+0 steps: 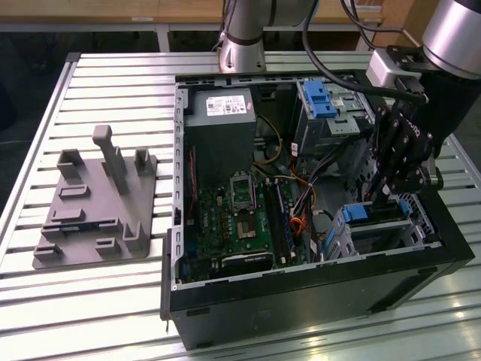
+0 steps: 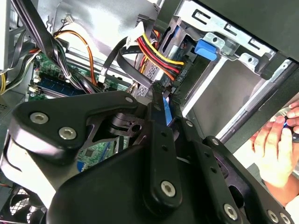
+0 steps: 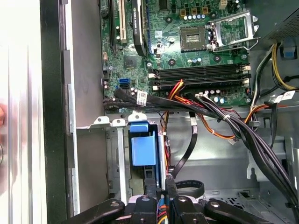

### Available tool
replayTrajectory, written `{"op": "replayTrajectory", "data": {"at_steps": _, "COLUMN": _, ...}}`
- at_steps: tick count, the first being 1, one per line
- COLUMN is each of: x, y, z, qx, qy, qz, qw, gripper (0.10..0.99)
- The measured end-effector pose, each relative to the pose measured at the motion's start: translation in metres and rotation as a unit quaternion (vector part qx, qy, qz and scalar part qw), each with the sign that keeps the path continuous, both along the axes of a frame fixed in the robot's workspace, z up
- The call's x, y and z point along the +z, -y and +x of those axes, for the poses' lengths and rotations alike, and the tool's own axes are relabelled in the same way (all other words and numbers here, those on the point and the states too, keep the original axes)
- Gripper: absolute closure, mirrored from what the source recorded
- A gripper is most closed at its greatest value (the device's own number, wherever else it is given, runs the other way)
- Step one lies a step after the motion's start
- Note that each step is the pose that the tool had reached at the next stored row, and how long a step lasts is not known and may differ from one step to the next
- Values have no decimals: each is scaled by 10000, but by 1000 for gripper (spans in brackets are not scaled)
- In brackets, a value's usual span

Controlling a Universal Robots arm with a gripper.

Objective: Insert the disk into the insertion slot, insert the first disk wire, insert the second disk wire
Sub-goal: 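Insert the second disk wire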

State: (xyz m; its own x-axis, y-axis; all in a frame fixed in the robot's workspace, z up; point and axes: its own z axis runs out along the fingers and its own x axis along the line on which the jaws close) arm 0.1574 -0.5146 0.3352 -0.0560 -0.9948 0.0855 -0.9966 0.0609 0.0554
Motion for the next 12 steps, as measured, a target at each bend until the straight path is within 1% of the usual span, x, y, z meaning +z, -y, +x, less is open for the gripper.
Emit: {"op": "replayTrajectory", "data": {"at_steps": 12, "x": -31, "y": 0, "z": 10, "qx": 0, "qy": -11, "qz": 1, "qw": 10000, "gripper": 886}}
